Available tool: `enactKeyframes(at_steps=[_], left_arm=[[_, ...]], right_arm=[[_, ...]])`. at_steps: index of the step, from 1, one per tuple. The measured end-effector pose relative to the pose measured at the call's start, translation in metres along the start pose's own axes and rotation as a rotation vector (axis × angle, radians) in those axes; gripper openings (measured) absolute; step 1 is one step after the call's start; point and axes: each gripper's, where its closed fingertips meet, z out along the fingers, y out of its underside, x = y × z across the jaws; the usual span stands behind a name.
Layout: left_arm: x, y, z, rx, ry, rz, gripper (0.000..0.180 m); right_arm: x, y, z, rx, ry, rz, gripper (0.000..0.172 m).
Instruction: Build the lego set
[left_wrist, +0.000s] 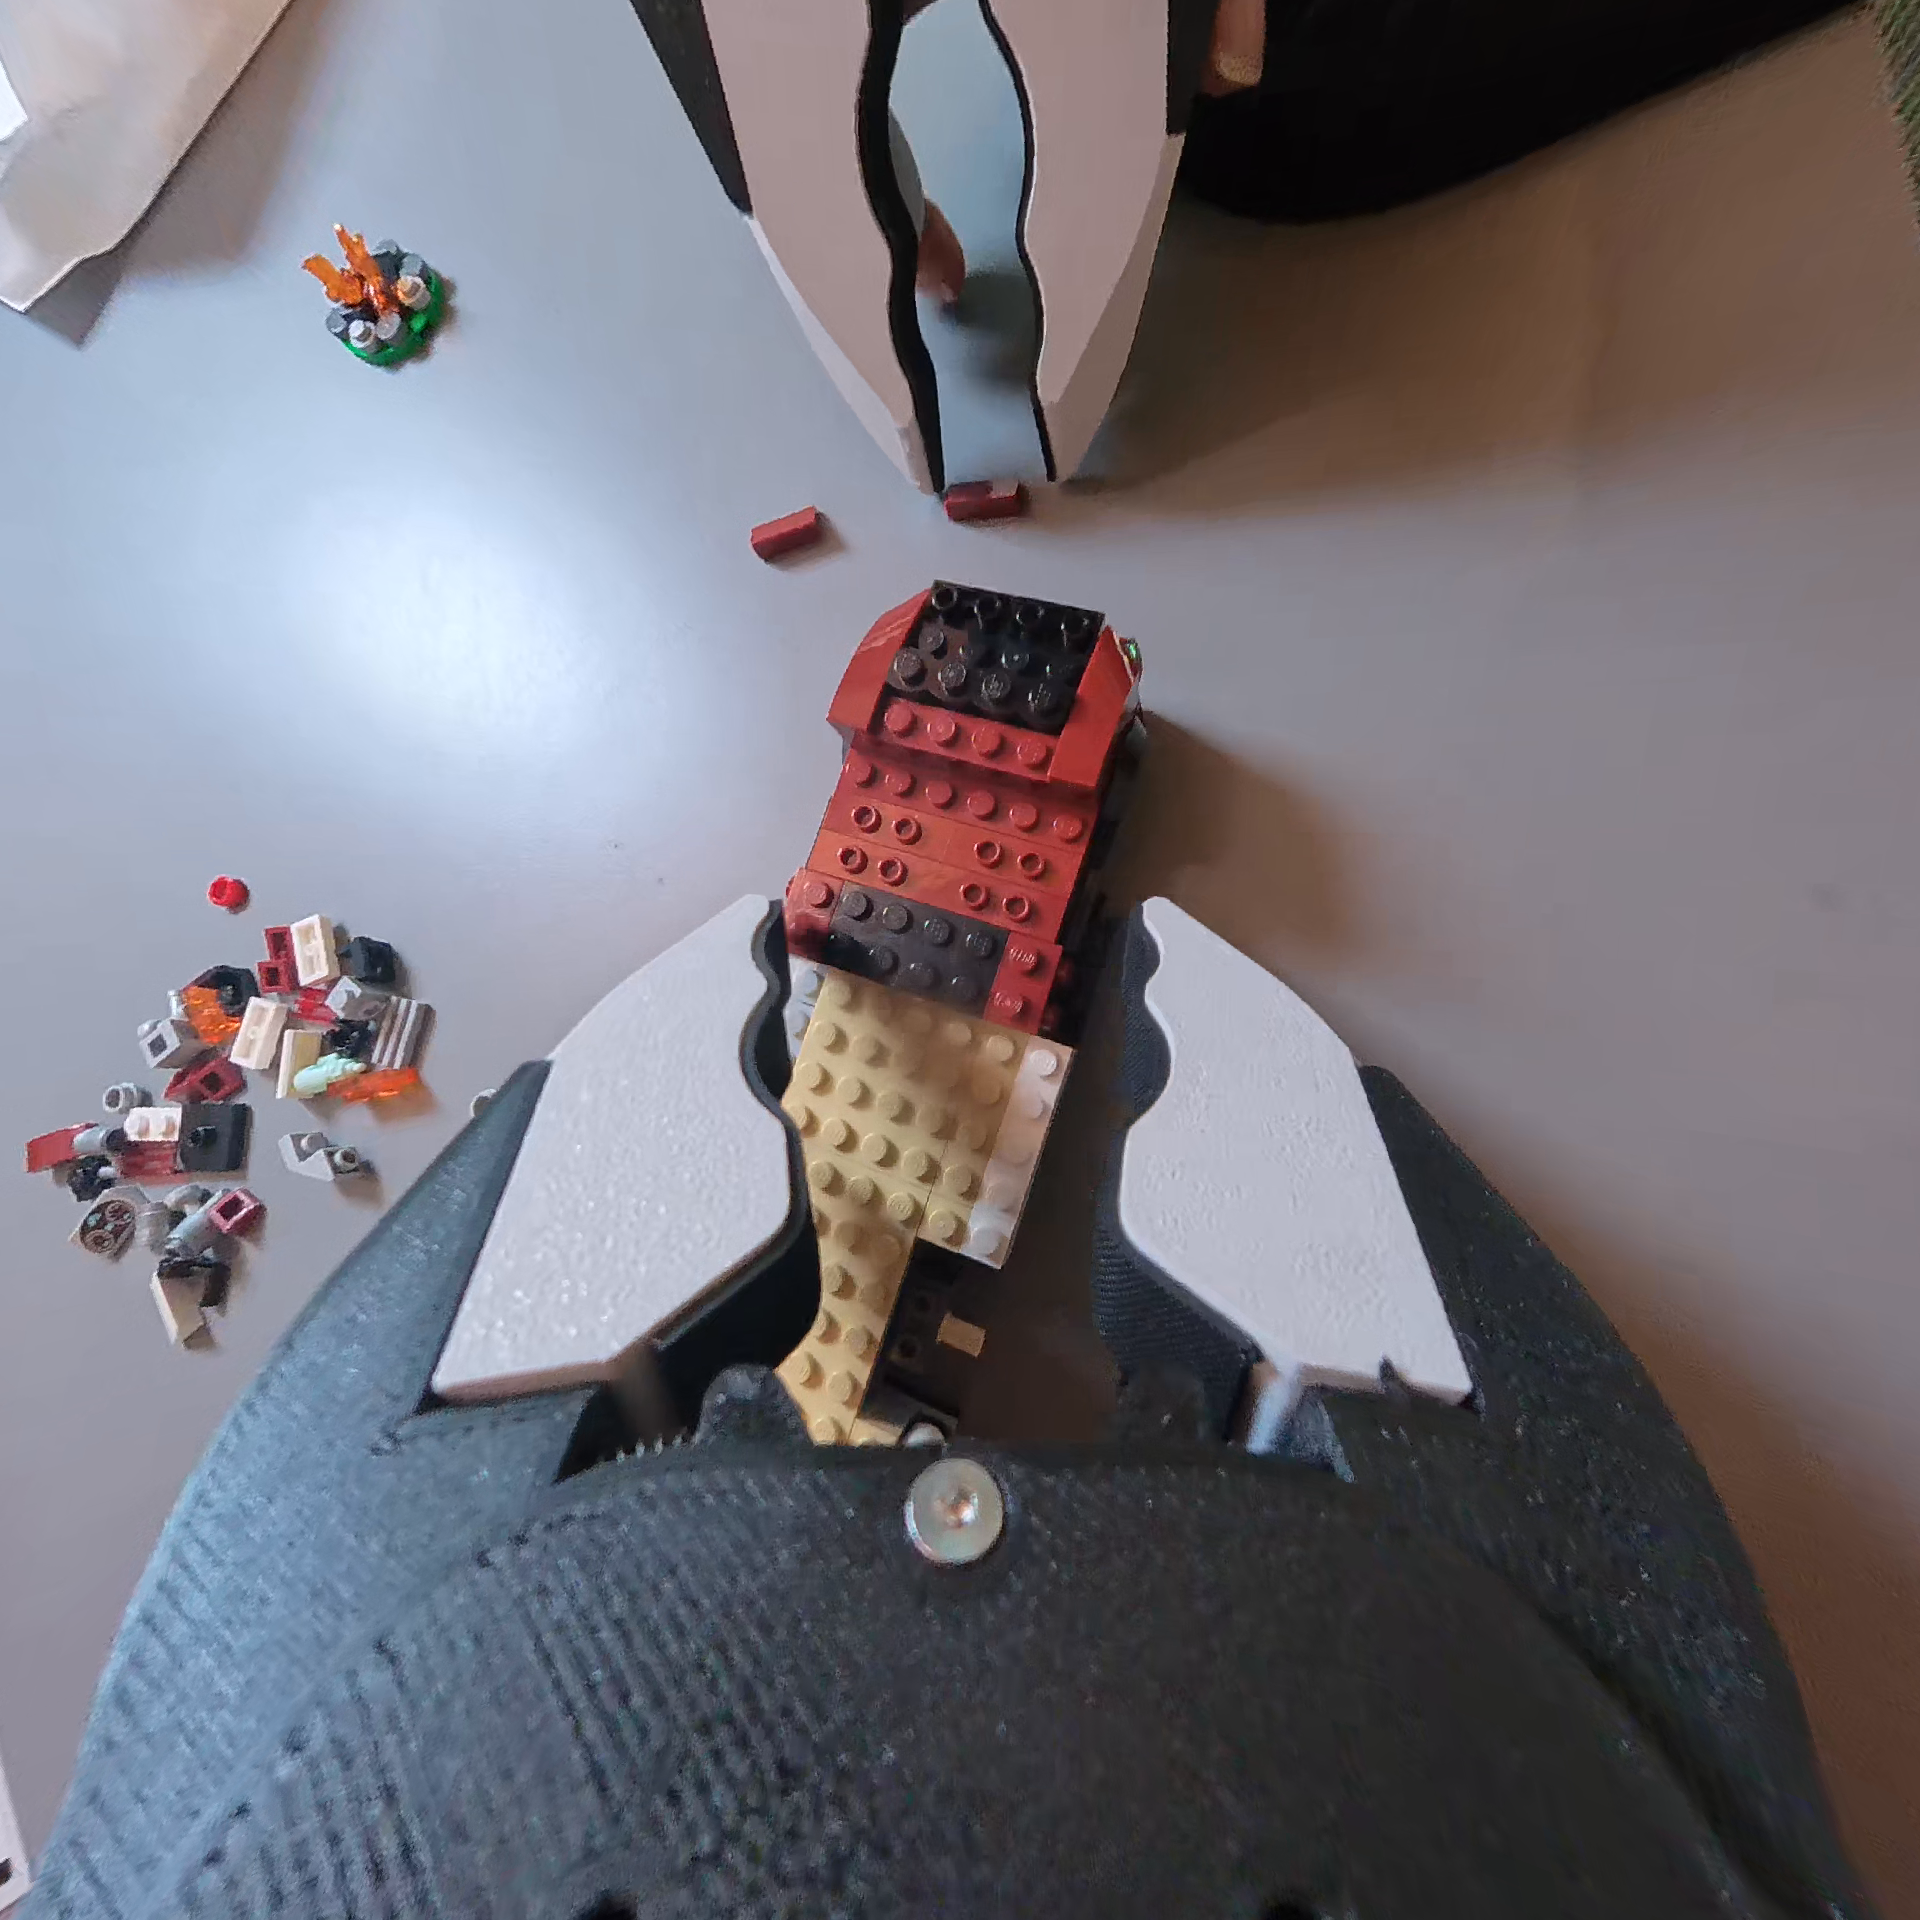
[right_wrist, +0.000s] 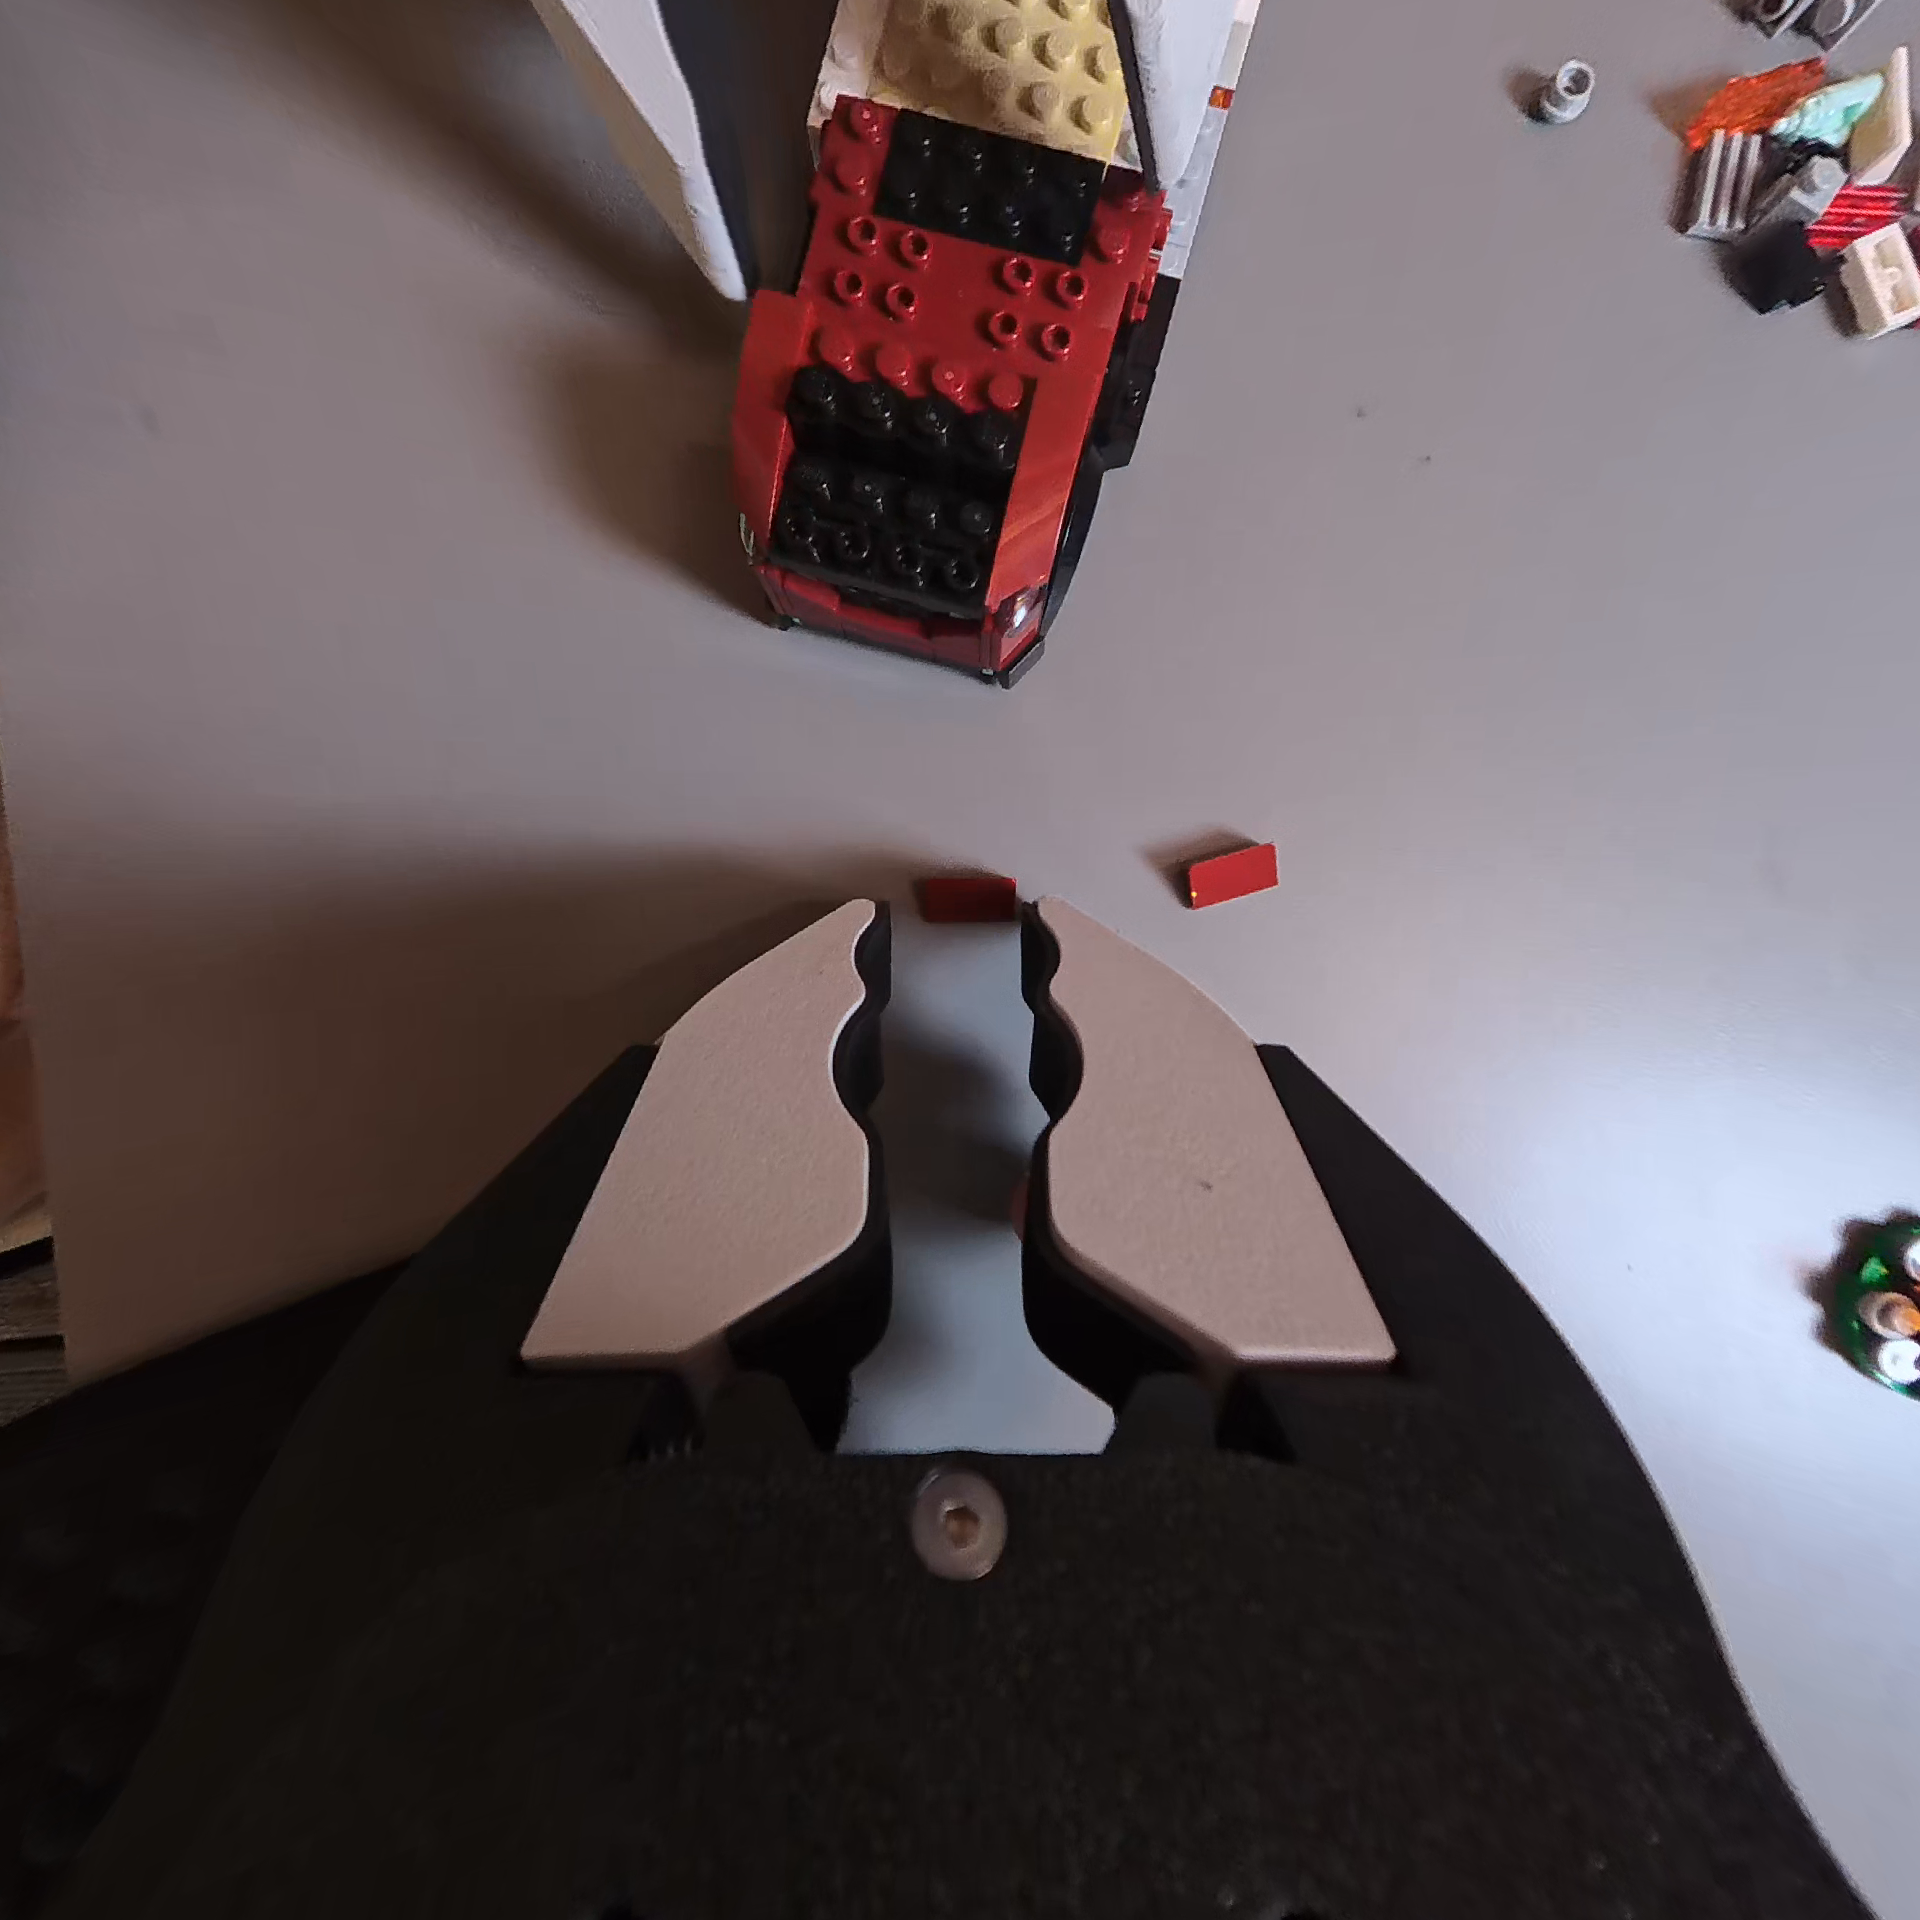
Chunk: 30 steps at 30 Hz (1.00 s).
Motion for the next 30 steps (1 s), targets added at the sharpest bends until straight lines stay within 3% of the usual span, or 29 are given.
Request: enactKeyframes(at_steps=[30], left_arm=[[-0.0065,0.0051,0.0032,-0.021,-0.070,-0.034,0.061]], right_arm=[[0.0039,-0.0032,0.0033,-0.012,0.060,0.045,0.016]])
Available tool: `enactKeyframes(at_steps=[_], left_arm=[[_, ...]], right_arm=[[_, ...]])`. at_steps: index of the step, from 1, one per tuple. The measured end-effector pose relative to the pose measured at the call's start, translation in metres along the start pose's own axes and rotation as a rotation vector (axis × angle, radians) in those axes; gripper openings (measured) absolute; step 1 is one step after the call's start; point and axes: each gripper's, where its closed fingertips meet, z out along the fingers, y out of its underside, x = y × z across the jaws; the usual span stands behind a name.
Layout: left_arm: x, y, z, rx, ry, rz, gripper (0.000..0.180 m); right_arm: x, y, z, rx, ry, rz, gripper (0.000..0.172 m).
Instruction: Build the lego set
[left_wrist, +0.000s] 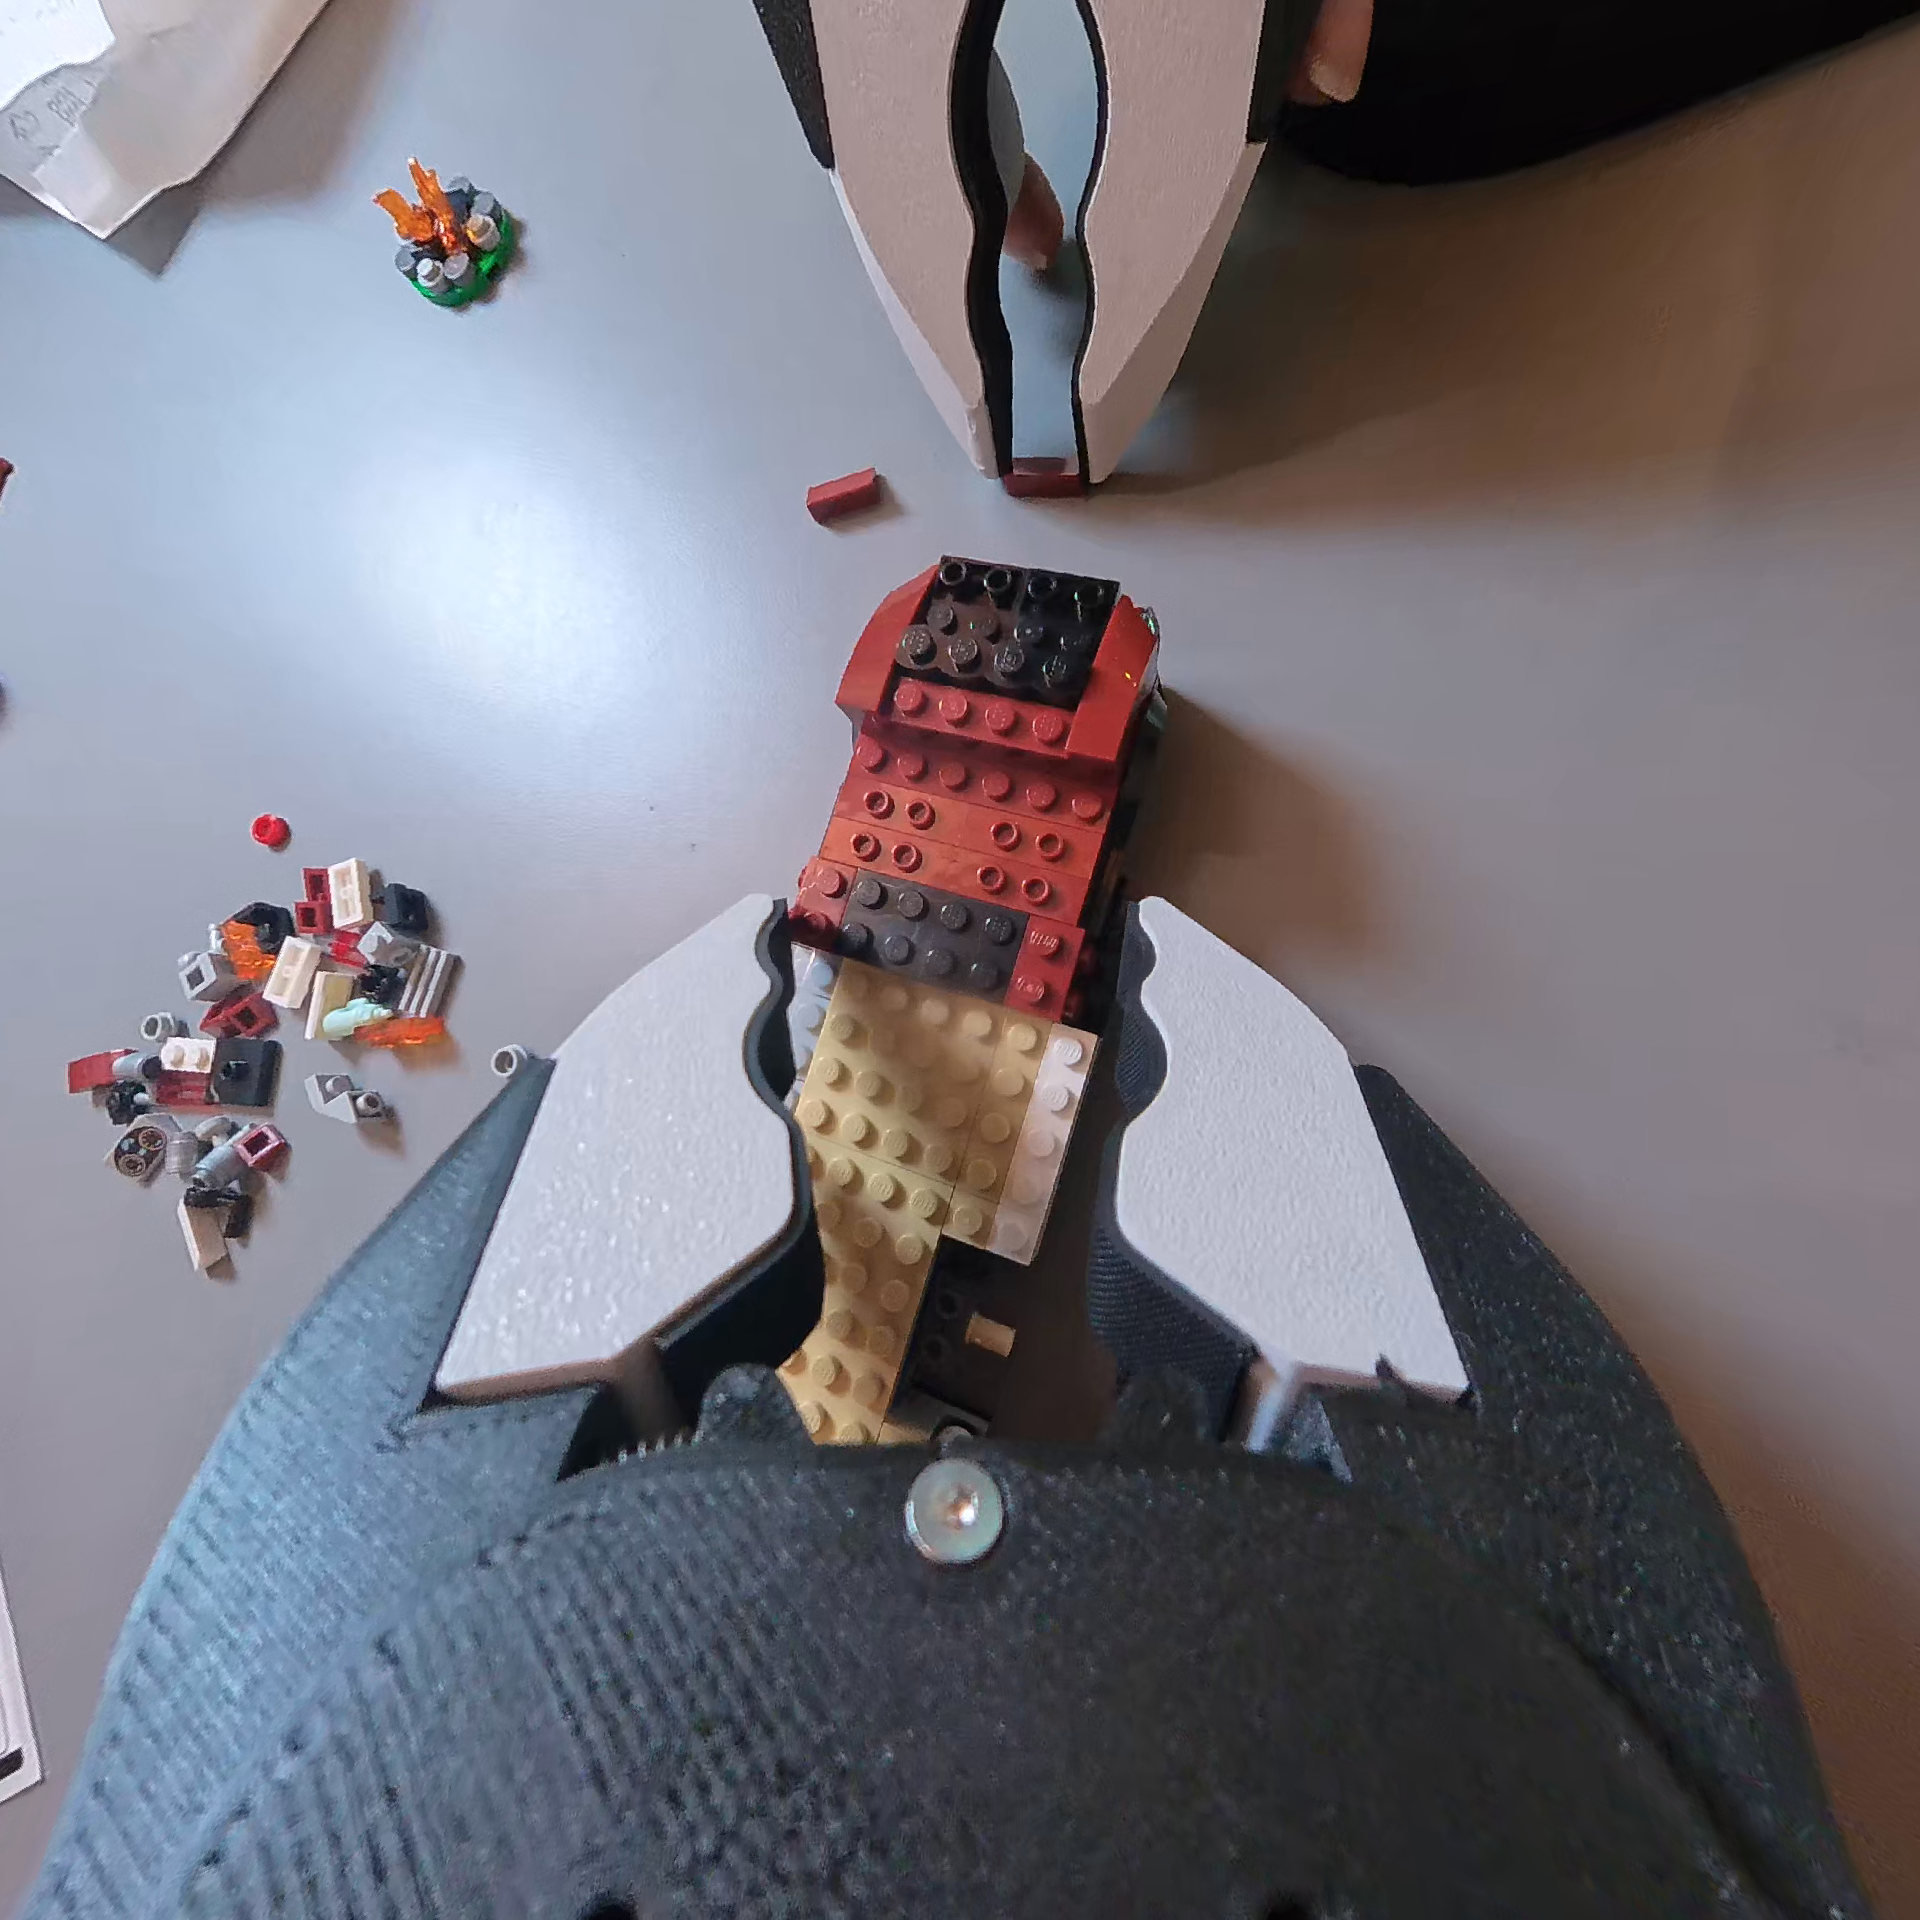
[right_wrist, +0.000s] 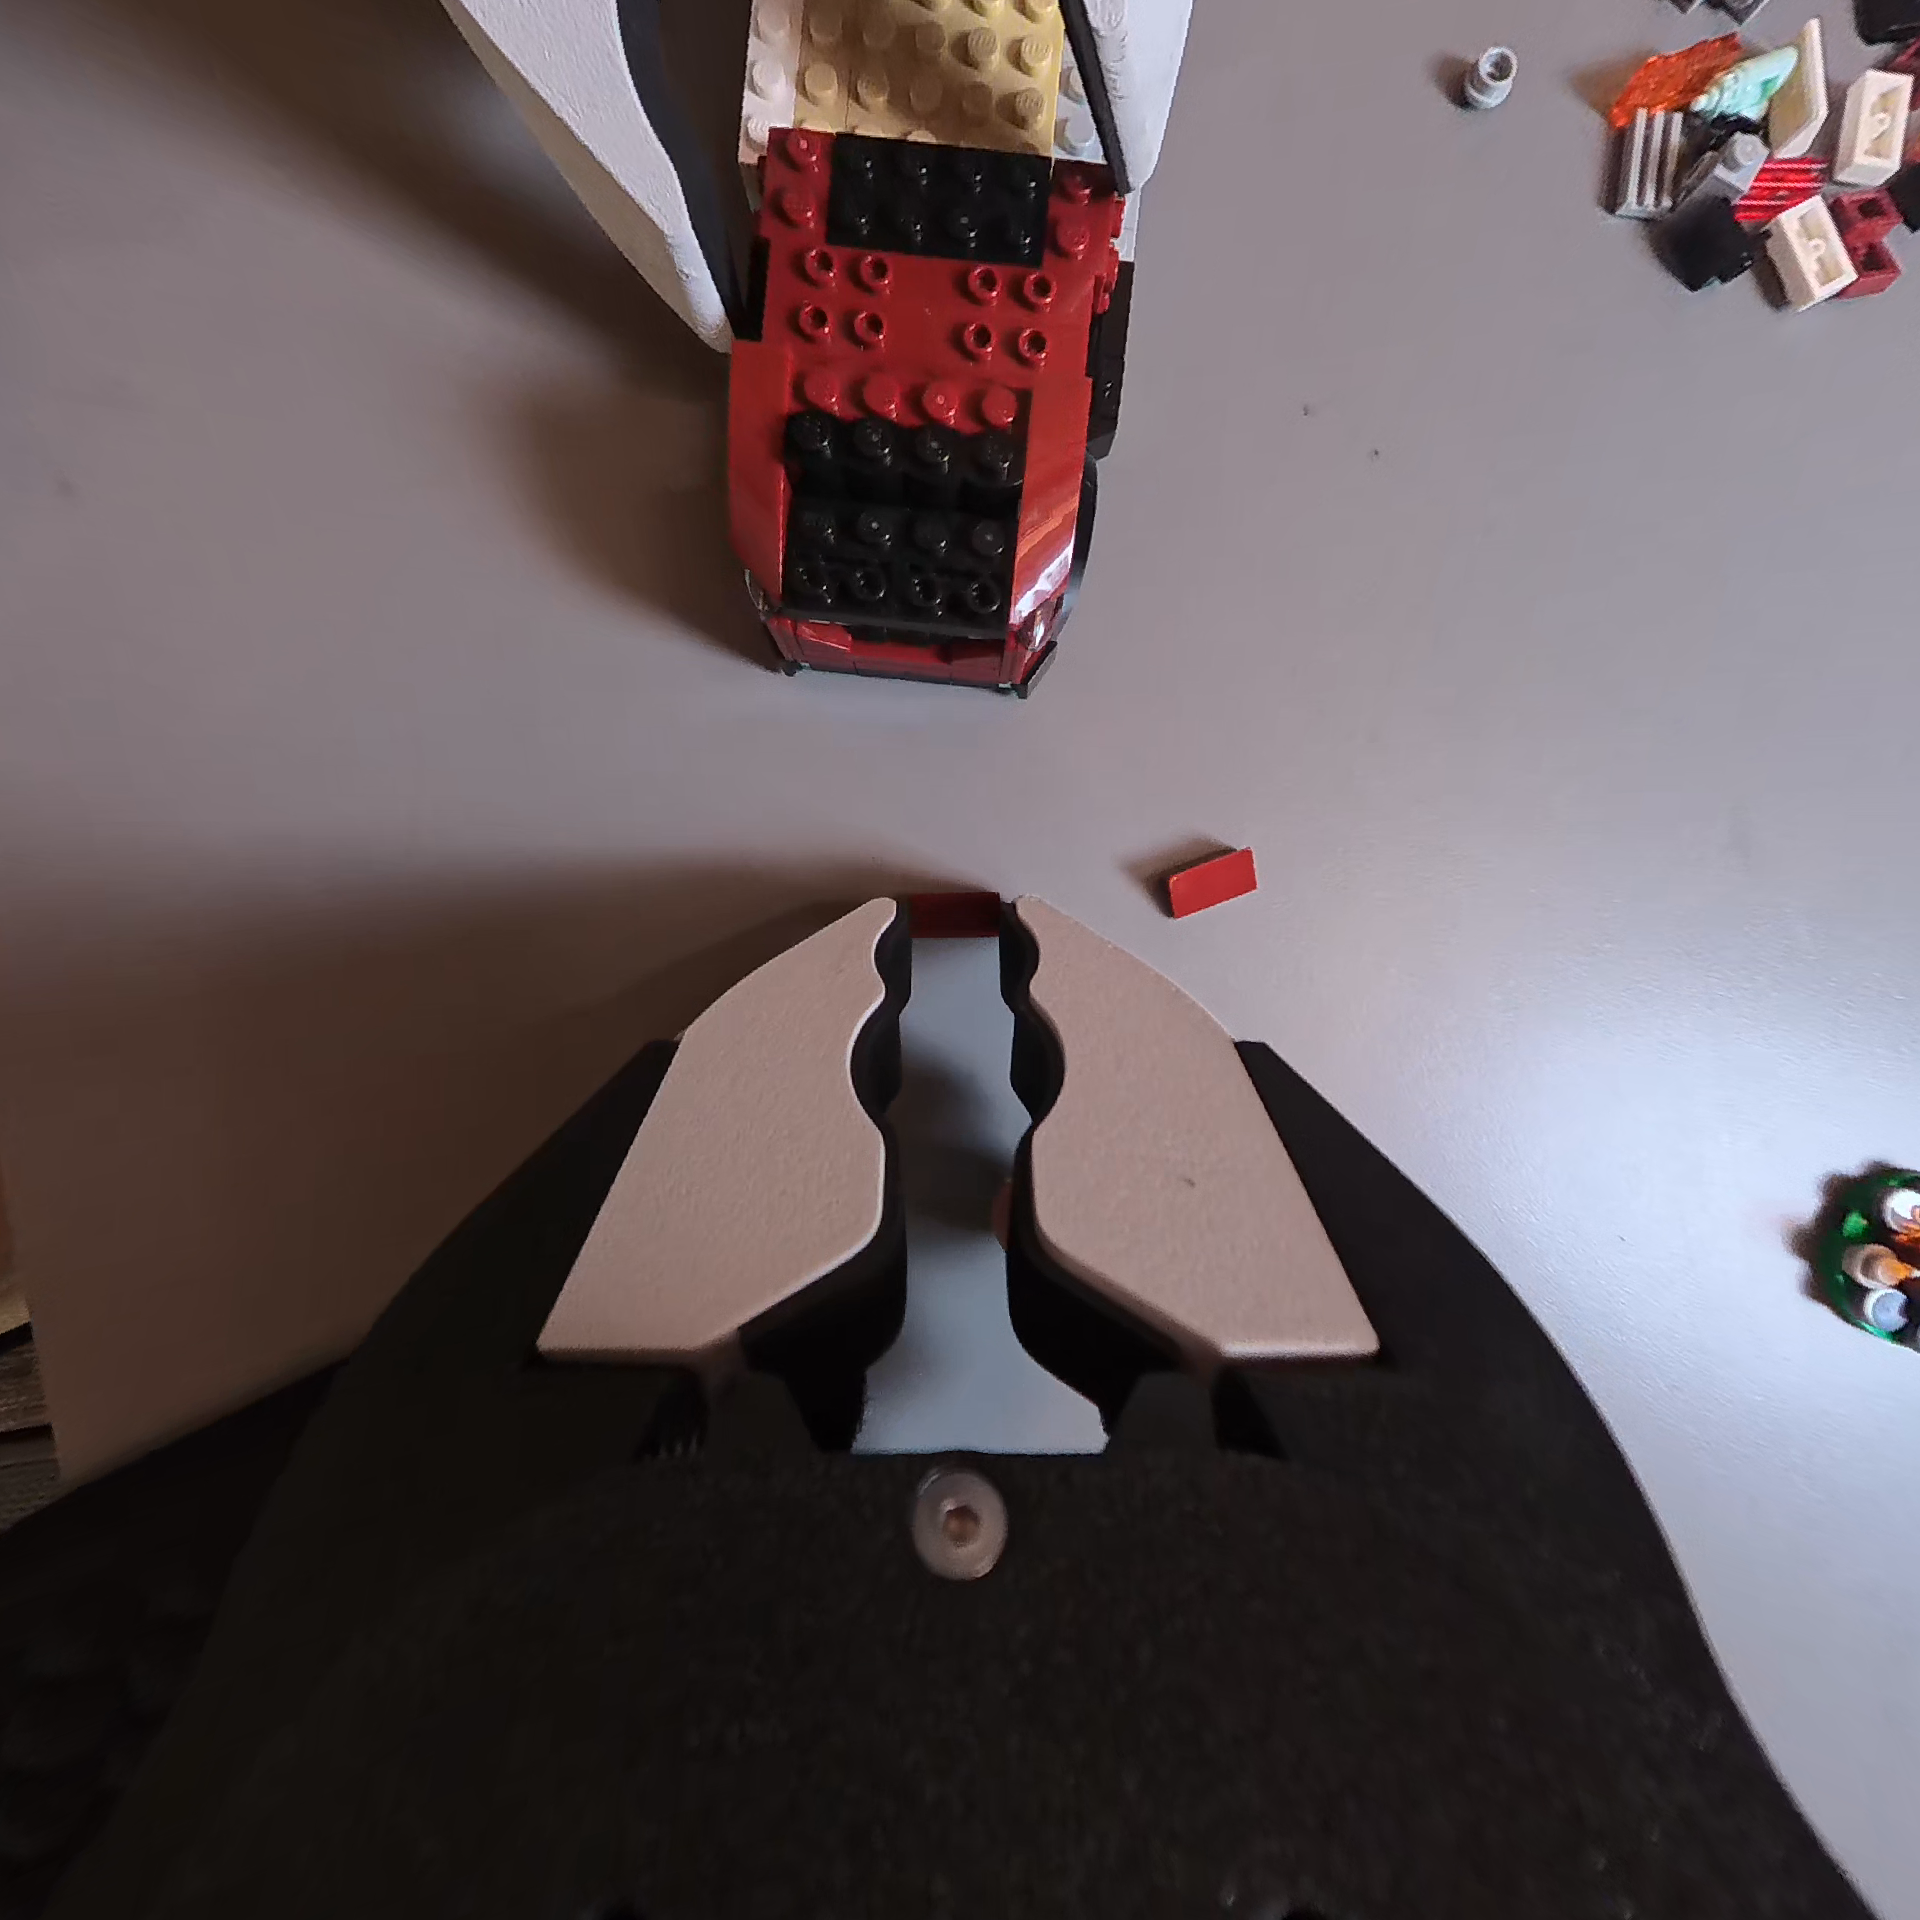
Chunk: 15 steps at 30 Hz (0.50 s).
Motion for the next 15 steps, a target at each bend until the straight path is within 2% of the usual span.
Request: enactKeyframes(at_steps=[3,8,15], left_arm=[[0.002,-0.002,-0.002,0.015,0.006,0.015,0.065],[0.000,0.000,-0.001,0.018,-0.004,0.009,0.060],[-0.002,0.001,-0.001,0.025,-0.017,-0.001,0.058]], right_arm=[[0.000,0.000,0.000,-0.005,0.002,0.000,0.016],[0.001,-0.003,-0.002,0.007,0.014,0.004,0.016],[0.006,-0.027,-0.025,0.094,0.047,0.019,0.016]])
